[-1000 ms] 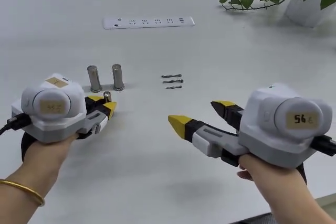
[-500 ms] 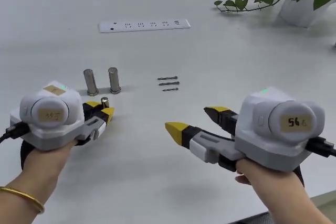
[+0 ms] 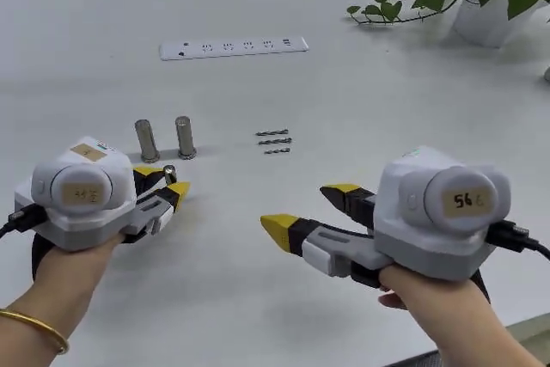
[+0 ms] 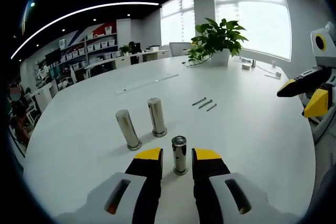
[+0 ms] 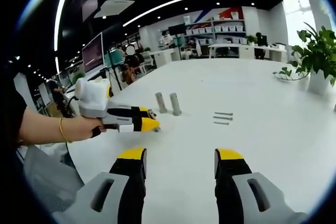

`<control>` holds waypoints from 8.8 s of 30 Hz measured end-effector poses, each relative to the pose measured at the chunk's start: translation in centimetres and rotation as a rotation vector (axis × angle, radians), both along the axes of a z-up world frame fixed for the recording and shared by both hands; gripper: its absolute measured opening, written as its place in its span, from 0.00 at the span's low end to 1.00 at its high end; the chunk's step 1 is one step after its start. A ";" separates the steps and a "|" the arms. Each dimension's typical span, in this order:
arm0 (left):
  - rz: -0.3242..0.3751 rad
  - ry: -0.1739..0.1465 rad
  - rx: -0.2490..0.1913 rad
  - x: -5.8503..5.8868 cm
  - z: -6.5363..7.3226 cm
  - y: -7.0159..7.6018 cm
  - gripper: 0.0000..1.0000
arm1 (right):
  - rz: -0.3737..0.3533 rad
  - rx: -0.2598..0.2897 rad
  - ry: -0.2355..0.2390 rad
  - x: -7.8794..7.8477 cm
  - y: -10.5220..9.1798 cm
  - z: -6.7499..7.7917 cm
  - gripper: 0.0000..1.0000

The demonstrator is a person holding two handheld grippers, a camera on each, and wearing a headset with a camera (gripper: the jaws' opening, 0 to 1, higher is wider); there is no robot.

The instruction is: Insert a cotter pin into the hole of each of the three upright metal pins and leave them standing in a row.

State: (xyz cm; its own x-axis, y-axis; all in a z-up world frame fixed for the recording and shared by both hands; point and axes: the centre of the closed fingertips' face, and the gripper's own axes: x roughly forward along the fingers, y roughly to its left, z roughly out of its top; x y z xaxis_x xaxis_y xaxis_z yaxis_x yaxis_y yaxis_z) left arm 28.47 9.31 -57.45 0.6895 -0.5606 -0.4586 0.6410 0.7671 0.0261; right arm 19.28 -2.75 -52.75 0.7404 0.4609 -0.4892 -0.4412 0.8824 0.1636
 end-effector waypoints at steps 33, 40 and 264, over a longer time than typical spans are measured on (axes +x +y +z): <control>0.018 -0.009 -0.013 -4.0 4.2 2.1 0.73 | 0.363 -0.324 0.146 7.8 -2.2 -1.4 0.29; 0.018 -0.010 -0.008 -4.9 4.6 2.2 0.81 | 0.470 -0.426 0.214 8.8 -2.4 -3.1 0.26; -0.324 0.066 -0.182 -10.6 5.1 -2.9 0.01 | 1.063 -0.515 -0.123 -1.5 9.0 -1.8 0.00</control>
